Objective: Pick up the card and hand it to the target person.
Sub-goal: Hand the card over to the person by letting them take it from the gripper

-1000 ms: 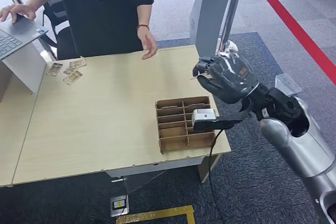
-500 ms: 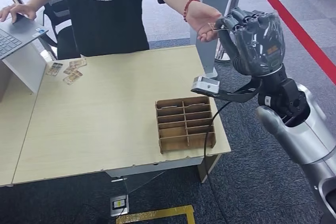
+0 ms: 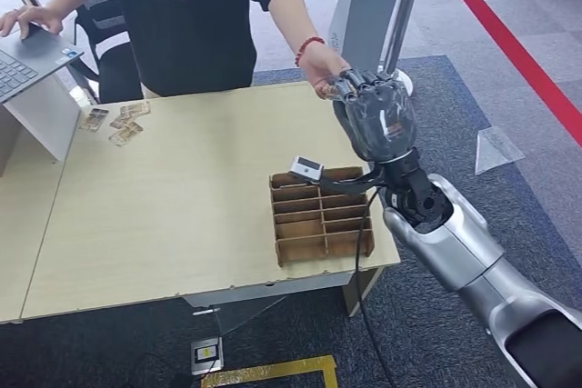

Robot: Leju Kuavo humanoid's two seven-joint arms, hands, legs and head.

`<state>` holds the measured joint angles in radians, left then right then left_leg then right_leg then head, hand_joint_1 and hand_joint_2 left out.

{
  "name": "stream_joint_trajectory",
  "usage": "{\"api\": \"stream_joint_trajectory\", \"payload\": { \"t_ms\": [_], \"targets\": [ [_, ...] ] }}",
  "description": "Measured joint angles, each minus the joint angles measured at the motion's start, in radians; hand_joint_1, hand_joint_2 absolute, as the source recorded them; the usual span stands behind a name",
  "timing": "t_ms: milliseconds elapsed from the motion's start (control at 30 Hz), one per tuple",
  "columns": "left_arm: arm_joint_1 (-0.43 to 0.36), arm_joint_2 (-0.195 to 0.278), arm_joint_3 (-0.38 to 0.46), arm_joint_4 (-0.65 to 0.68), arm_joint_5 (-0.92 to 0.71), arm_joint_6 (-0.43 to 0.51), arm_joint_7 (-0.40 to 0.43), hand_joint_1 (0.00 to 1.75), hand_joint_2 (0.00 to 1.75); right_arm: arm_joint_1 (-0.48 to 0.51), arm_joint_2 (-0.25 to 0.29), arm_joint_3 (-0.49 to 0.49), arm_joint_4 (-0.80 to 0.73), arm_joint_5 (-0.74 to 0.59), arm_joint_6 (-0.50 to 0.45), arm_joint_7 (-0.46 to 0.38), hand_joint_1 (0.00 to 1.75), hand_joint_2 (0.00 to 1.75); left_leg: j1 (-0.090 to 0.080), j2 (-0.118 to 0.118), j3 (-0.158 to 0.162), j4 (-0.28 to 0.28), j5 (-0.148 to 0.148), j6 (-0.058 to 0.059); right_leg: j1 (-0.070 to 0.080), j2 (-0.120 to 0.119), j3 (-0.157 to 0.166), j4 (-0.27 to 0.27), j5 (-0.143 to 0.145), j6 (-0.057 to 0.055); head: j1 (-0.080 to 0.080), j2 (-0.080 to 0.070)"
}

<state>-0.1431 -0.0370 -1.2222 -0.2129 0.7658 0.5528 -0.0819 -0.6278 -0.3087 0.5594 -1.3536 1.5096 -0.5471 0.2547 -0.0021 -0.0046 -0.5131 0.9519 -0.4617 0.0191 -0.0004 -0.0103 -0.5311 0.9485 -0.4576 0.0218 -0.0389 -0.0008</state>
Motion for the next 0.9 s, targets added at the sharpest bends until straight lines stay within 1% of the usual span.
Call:
{"api": "stream_joint_trajectory", "payload": {
  "t_ms": [67, 133, 267, 367, 467, 533, 700, 900],
  "targets": [
    [0.0, -0.001, 0.0, 0.0, -0.001, 0.0, 0.001, 0.0, 1.75, 0.01, 0.013, 0.005, 0.038, -0.016, -0.01, -0.004, 0.0, 1.75, 0.0, 0.0, 0.0, 0.0, 0.0, 0.0, 0.0, 0.0, 0.0, 0.0, 0.0, 0.0, 0.0, 0.0],
    [0.001, 0.0, 0.0, 0.0, -0.003, 0.0, 0.001, 0.0, 1.75, 0.025, 0.018, 0.005, 0.058, -0.066, -0.019, -0.021, 0.0, 1.75, 0.0, 0.0, 0.0, 0.0, 0.0, 0.0, 0.0, 0.0, 0.0, 0.0, 0.0, 0.0, 0.0, 0.0],
    [0.003, 0.002, 0.0, 0.0, -0.006, 0.0, -0.003, 0.0, 1.75, 0.084, 0.018, -0.017, 0.044, -0.182, -0.019, -0.05, 0.0, 1.75, 0.0, 0.0, 0.001, 0.001, 0.0, 0.0, 0.0, 0.0, 0.0, -0.001, 0.0, 0.0, 0.0, 0.0],
    [0.005, 0.007, 0.0, 0.0, -0.008, 0.0, -0.007, 0.0, 1.75, 0.162, 0.009, -0.056, -0.025, -0.289, -0.014, -0.077, 0.0, 1.75, 0.0, 0.0, 0.001, 0.001, 0.0, 0.0, 0.0, 0.0, 0.0, -0.001, 0.0, 0.0, 0.0, 0.0],
    [0.013, 0.013, 0.0, 0.0, -0.001, 0.003, -0.016, 0.0, 1.75, 0.264, -0.012, -0.11, -0.125, -0.431, -0.013, -0.122, 0.0, 1.75, 0.0, 0.0, 0.001, 0.0, -0.001, 0.0, 0.0, 0.0, 0.0, -0.001, -0.001, 0.0, 0.0, 0.0],
    [0.021, 0.018, 0.0, 0.0, 0.006, 0.008, -0.023, 0.0, 1.75, 0.331, -0.026, -0.148, -0.186, -0.49, -0.012, -0.147, 0.0, 1.75, 0.0, 0.001, 0.001, 0.0, -0.001, -0.001, 0.0, 0.0, 0.0, -0.001, -0.001, 0.0, 0.0, 0.0],
    [0.03, 0.026, 0.0, 0.0, 0.016, 0.014, -0.035, 0.0, 1.75, 0.464, -0.051, -0.232, -0.314, -0.54, -0.009, -0.183, 0.0, 1.75, 0.0, 0.001, 0.001, 0.0, -0.001, -0.001, 0.0, 0.001, -0.001, -0.001, -0.001, 0.0, 0.0, 0.0],
    [0.032, 0.03, 0.0, 0.0, 0.017, 0.014, -0.036, 0.0, 1.75, 0.573, -0.061, -0.306, -0.407, -0.565, 0.019, -0.227, 0.0, 1.75, 0.0, 0.001, 0.002, 0.0, -0.001, -0.001, 0.0, 0.001, 0.0, -0.001, -0.001, 0.0, 0.0, 0.0]
  ]
}}
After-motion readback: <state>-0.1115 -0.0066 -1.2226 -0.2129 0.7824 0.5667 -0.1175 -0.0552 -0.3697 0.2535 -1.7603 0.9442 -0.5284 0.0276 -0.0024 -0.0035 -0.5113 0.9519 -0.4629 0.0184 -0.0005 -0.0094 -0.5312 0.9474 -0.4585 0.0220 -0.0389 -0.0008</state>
